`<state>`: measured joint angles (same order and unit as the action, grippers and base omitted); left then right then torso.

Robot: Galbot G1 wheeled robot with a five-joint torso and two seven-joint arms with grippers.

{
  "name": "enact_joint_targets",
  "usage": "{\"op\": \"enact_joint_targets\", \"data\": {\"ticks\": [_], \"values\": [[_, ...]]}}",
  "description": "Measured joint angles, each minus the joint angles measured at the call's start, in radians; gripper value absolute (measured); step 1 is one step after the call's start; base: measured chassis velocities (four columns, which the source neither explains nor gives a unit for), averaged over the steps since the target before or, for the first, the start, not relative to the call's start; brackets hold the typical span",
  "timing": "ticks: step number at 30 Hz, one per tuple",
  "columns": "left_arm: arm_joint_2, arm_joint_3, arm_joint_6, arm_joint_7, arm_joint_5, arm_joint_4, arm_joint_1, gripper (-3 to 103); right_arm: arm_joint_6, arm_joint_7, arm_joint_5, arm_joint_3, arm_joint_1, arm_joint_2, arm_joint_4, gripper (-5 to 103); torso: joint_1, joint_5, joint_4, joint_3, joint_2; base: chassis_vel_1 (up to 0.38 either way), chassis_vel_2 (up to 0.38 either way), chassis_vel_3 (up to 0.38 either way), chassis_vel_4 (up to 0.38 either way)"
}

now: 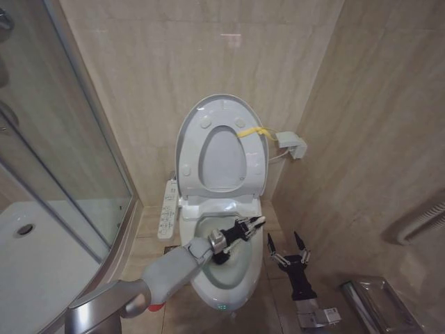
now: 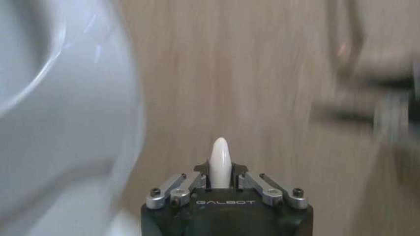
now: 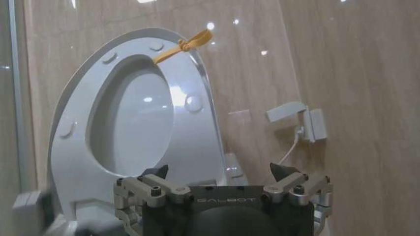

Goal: Open the toilet lid, clean the toilet bowl with a toilet brush, close the toilet lid, and flush.

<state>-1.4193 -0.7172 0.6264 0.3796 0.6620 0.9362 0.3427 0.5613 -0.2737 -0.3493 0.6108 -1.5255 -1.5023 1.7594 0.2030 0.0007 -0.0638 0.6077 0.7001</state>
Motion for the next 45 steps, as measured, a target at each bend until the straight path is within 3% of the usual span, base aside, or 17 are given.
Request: {"op": "enact_joint_targets", "data": {"ticks": [1,6,8,11,15,17,20,22,25,27,30,33,35,39,41,44,45], "values": [[-0.012,-0.007,-0.004,-0.005,0.011,0.038,-0.012,22,0.000,0.000,0.000,0.002,0.000,-0.002,0.000,100,0.000,-0.0007,-0.0015,0.000,0.000,0.000,0.000,0.000,0.000],[0.015,-0.025,-0.005,-0.001,-0.002,0.001,-0.002,22,0.000,0.001,0.000,0.002,0.000,-0.001,0.004,100,0.000,-0.0004,-0.0022,0.000,0.000,-0.048,-0.050,-0.028,-0.024],[0.048,-0.021,0.005,0.008,-0.024,-0.067,0.016,22,0.000,0.001,-0.002,-0.001,0.001,0.002,0.004,100,0.000,0.0001,0.0007,0.000,0.000,0.000,0.000,0.000,0.000],[0.048,-0.003,0.005,0.007,-0.021,-0.046,0.016,22,0.000,0.001,-0.005,-0.002,0.003,0.005,0.001,100,0.000,-0.0001,0.0013,0.000,0.000,0.018,0.020,0.012,0.010],[0.030,-0.014,-0.016,0.005,0.019,0.091,-0.028,22,0.000,0.001,-0.006,0.004,0.004,0.004,0.001,100,0.000,-0.0014,-0.0021,-0.001,0.000,0.026,0.043,-0.006,-0.003],[0.038,-0.029,-0.018,0.013,0.019,0.094,-0.035,22,0.000,0.002,-0.007,0.006,0.003,0.004,0.002,100,0.000,-0.0008,-0.0024,-0.001,0.000,-0.033,-0.029,-0.016,-0.063],[0.081,-0.064,-0.026,0.047,-0.004,0.013,-0.034,22,-0.001,0.003,-0.011,0.007,0.004,0.010,0.002,100,0.000,-0.0004,-0.0012,0.000,0.000,-0.019,-0.015,-0.012,-0.007],[0.099,-0.078,-0.058,0.067,-0.011,-0.012,-0.040,22,-0.003,0.003,-0.012,0.003,0.006,0.013,0.003,100,0.000,0.0002,0.0016,0.000,0.000,0.013,0.001,0.023,0.027],[0.094,-0.082,-0.093,0.068,0.016,0.030,-0.066,22,-0.003,0.003,-0.012,0.004,0.006,0.011,0.002,100,0.000,-0.0005,0.0014,0.000,0.000,0.054,0.055,0.037,0.047],[0.071,-0.090,-0.127,0.088,0.064,0.118,-0.120,22,-0.003,0.003,-0.011,0.005,0.006,0.002,0.000,100,0.000,-0.0005,-0.0017,0.000,0.000,0.000,0.000,0.000,0.000],[0.078,-0.109,-0.135,0.128,0.085,0.127,-0.126,22,-0.003,0.003,-0.009,0.006,0.006,-0.001,0.000,100,0.000,-0.0001,-0.0019,0.000,0.000,-0.037,-0.013,-0.016,-0.020],[0.089,-0.116,-0.120,0.153,0.074,0.067,-0.104,22,-0.003,0.003,-0.009,0.006,0.006,0.001,0.000,100,0.000,-0.0002,-0.0014,0.000,0.000,-0.055,-0.053,-0.010,-0.011],[0.089,-0.111,-0.097,0.168,0.052,0.009,-0.083,22,-0.004,0.003,-0.009,0.004,0.009,0.006,0.000,100,0.000,0.0001,0.0017,0.000,0.000,0.000,0.000,0.000,0.000],[0.059,-0.086,-0.097,0.160,0.069,0.065,-0.094,22,-0.004,0.003,-0.008,0.007,0.011,0.005,-0.004,100,0.000,-0.0003,0.0006,0.000,0.000,0.039,0.022,0.020,0.038],[0.043,-0.078,-0.093,0.155,0.069,0.112,-0.105,22,-0.004,0.004,-0.009,0.011,0.011,0.000,-0.006,100,0.000,-0.0007,-0.0020,0.000,0.000,-0.003,-0.027,-0.022,-0.023],[0.059,-0.089,-0.070,0.159,0.029,0.039,-0.081,22,-0.005,0.005,-0.008,0.005,0.011,-0.001,-0.005,100,0.000,-0.0004,-0.0020,0.000,0.000,-0.044,-0.051,-0.038,-0.042],[0.070,-0.088,-0.057,0.162,0.010,-0.004,-0.067,22,-0.005,0.005,-0.008,0.003,0.011,-0.001,-0.004,100,0.000,-0.0002,-0.0002,0.000,0.000,-0.063,-0.043,0.012,0.007]]}}
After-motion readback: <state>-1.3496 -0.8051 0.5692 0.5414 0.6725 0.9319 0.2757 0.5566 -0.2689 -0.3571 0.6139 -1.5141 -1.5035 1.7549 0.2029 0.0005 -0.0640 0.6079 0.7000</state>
